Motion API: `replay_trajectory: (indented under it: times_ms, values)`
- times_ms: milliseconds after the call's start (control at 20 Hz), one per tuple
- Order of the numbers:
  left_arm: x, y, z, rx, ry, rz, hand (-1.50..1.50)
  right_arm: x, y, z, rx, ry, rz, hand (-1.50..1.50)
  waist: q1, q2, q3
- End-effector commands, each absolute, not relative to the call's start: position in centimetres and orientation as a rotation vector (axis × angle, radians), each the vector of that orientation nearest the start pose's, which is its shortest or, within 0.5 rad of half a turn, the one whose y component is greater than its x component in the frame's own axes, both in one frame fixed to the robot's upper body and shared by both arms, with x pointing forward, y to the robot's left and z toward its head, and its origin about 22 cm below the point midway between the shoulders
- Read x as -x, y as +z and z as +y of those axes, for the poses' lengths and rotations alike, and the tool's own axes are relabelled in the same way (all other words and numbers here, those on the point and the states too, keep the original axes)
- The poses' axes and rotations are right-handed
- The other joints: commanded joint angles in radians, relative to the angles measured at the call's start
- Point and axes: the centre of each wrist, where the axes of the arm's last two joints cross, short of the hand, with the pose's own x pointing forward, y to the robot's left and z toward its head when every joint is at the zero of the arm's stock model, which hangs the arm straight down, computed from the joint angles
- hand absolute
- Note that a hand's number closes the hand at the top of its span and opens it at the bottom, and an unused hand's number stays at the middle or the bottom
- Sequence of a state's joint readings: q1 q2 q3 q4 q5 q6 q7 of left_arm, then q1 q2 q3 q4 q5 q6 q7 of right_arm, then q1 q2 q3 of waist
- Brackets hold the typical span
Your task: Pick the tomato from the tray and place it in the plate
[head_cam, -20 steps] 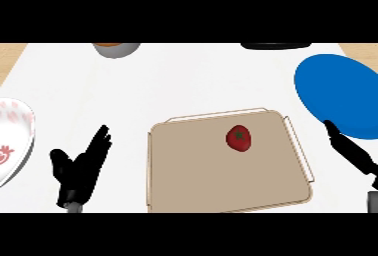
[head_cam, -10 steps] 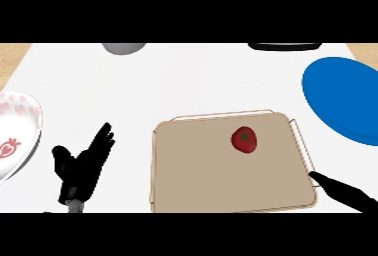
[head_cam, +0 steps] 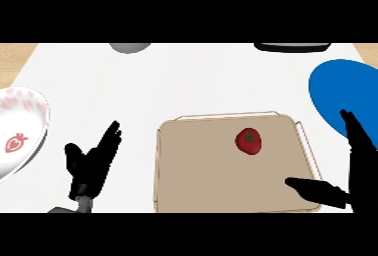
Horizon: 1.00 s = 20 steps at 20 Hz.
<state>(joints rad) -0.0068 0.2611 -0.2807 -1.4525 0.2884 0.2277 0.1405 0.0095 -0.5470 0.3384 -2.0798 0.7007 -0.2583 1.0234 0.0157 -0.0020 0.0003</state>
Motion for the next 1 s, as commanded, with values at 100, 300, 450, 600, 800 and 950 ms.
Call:
replay_trajectory:
  times_ms: [100, 300, 450, 600, 800, 950]
  values:
    - [-24.2, -1.4, 23.2, -0.008, -0.018, -1.2, 0.0, -22.4, 12.0, -17.7, 1.049, 0.406, -1.065, -1.5, -0.004, 0.003, -0.001]
    - [-23.3, -2.5, 23.1, 0.011, -0.007, -1.186, 0.0, -24.6, 12.3, -16.1, 1.054, 0.413, -0.976, -1.5, -0.002, 0.003, -0.002]
    - [-22.7, -3.8, 24.2, 0.008, -0.019, -1.192, 0.0, -24.9, 9.9, -15.2, 0.977, 0.432, -0.952, -1.5, -0.007, 0.004, -0.001]
    - [-23.1, -2.6, 24.3, -0.001, -0.021, -1.195, 0.0, -24.9, 10.0, -13.5, 0.946, 0.439, -0.967, -1.5, -0.009, 0.002, -0.001]
    - [-23.2, -3.0, 23.8, 0.004, -0.001, -1.196, 0.0, -25.3, 10.4, -12.2, 0.946, 0.43, -0.987, -1.5, -0.013, 0.002, -0.001]
    - [-23.2, -2.7, 25.9, -0.016, -0.003, -1.19, 0.0, -25.4, 8.5, -13.1, 0.975, 0.446, -0.935, -1.5, -0.014, 0.002, -0.001]
